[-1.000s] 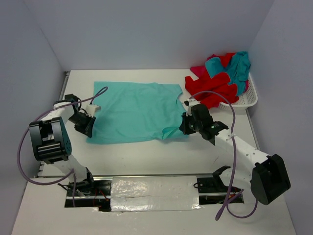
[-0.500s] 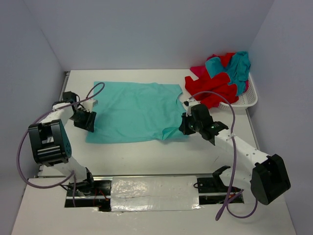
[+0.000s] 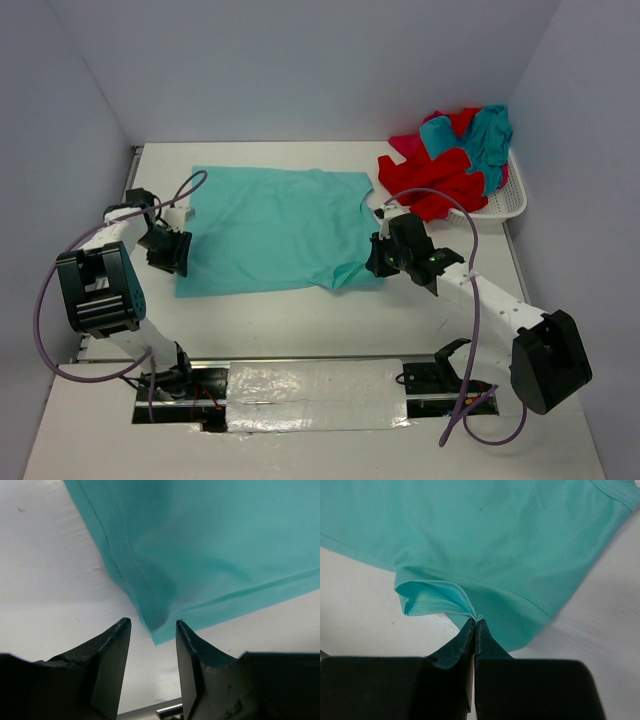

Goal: Fold and stack the t-shirts
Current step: Flatten out the tshirt

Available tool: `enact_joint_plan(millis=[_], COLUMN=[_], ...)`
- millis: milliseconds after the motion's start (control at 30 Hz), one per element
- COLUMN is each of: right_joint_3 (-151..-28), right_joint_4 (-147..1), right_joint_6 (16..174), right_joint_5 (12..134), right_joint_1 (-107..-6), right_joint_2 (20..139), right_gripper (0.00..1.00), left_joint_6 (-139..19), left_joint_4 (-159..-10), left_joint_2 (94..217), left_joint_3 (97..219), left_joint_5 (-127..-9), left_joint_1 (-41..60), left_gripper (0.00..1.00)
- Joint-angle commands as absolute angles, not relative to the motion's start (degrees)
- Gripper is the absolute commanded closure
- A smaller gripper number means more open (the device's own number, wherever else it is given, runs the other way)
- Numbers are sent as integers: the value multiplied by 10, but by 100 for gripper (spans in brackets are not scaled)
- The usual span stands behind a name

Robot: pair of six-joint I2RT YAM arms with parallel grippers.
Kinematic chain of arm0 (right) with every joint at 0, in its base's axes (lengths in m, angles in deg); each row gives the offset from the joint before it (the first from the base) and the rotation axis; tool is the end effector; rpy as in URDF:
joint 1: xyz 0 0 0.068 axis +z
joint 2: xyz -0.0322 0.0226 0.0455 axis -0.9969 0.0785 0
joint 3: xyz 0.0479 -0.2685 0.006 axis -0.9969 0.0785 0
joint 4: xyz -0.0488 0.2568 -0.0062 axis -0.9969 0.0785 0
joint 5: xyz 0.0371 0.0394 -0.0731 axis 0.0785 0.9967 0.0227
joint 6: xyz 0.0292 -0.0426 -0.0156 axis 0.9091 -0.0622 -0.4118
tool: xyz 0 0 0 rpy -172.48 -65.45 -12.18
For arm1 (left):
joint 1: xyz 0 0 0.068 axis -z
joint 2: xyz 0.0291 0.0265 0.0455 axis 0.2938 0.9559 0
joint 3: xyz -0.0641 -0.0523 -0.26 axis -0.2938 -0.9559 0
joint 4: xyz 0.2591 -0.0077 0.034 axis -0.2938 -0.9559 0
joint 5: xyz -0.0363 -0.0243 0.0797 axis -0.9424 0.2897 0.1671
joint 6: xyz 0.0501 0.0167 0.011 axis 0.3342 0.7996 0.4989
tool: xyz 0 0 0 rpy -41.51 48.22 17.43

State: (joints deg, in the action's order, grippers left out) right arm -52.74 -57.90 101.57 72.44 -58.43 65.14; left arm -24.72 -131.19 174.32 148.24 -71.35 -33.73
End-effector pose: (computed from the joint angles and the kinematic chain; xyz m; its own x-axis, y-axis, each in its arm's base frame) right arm 0.2111 0.1126 0.2204 -0.7164 -0.1045 -0.6898 -0.3707 0.8946 0.2495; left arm 0.2934 0.0801 0.1914 -0.9498 0.1240 -0.2872 0.1560 0.9835 -0.0913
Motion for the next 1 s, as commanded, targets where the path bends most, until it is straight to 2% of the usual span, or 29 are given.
enact_joint_plan(millis=[0,133,400,667,867,967], right_joint_3=[-527,-518,-522,-517,-517,-519], right_joint_4=[-583,-588,-583,-585,-587,-586], right_joint_6=[1005,1001,991,993,993,991], right_joint_5=[727,724,722,726,724,726], right_joint_1=[-588,-589,-591,-596,-596,-598], right_joint_2=[652,648,652,651,652,653], right_gripper=[100,100,100,100,100,100], left_joint_6=[-277,-279,-273,-279,-268,-268], left_joint_4=[-1364,-1355,-1325,-1311,-1314,-1297], left_joint_2=[1750,1742,1761,1759,1758,1756], left_joint_3=[1494,1471,1445,1451,1445,1434], left_joint_5=[-709,-750,-737,-754,-743,-723], left_joint_1=[-346,-346,-343,-342,-342,-342], left_gripper=[47,47,52,72,80,94])
